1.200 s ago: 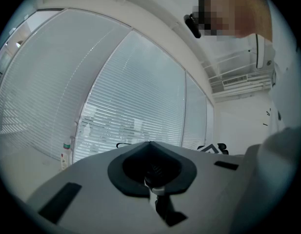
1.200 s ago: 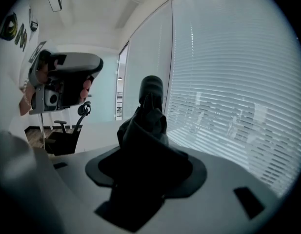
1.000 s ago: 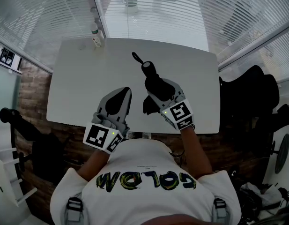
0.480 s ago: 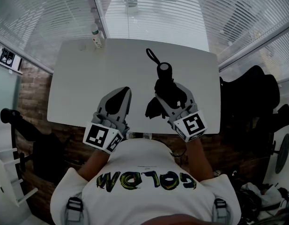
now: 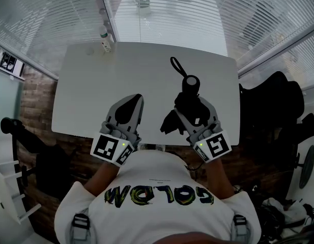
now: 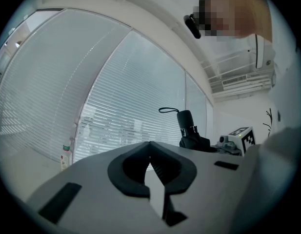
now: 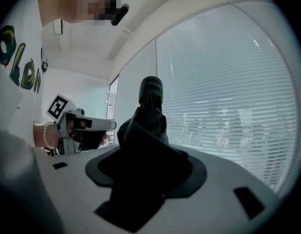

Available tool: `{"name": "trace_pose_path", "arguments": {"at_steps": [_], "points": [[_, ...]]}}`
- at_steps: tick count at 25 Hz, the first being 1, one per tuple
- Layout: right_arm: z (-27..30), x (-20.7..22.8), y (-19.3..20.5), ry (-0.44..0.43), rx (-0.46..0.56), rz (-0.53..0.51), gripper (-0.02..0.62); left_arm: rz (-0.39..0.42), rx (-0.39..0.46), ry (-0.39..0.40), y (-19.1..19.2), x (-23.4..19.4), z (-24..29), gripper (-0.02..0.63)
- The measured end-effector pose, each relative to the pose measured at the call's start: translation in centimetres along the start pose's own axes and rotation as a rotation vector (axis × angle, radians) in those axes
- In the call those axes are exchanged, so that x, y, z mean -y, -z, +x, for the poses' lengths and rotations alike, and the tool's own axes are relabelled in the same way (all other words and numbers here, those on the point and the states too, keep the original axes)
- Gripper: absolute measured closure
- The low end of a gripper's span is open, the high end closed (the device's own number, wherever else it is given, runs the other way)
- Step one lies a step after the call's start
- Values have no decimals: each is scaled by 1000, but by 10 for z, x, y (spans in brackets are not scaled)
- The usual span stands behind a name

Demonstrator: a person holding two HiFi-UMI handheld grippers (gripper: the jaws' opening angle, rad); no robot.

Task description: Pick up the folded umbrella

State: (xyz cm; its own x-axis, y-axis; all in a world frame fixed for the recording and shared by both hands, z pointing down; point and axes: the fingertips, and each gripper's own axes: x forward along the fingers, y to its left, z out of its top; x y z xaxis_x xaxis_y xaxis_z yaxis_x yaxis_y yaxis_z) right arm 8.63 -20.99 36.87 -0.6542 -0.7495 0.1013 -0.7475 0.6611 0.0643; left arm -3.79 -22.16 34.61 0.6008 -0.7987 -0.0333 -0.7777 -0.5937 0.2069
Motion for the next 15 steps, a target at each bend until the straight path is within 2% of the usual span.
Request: {"name": "trace_pose_path", "arguments": {"at_steps": [15], "points": [[-16, -9, -10, 15, 49, -11, 365, -1, -3, 5, 1, 1, 1, 595]]}}
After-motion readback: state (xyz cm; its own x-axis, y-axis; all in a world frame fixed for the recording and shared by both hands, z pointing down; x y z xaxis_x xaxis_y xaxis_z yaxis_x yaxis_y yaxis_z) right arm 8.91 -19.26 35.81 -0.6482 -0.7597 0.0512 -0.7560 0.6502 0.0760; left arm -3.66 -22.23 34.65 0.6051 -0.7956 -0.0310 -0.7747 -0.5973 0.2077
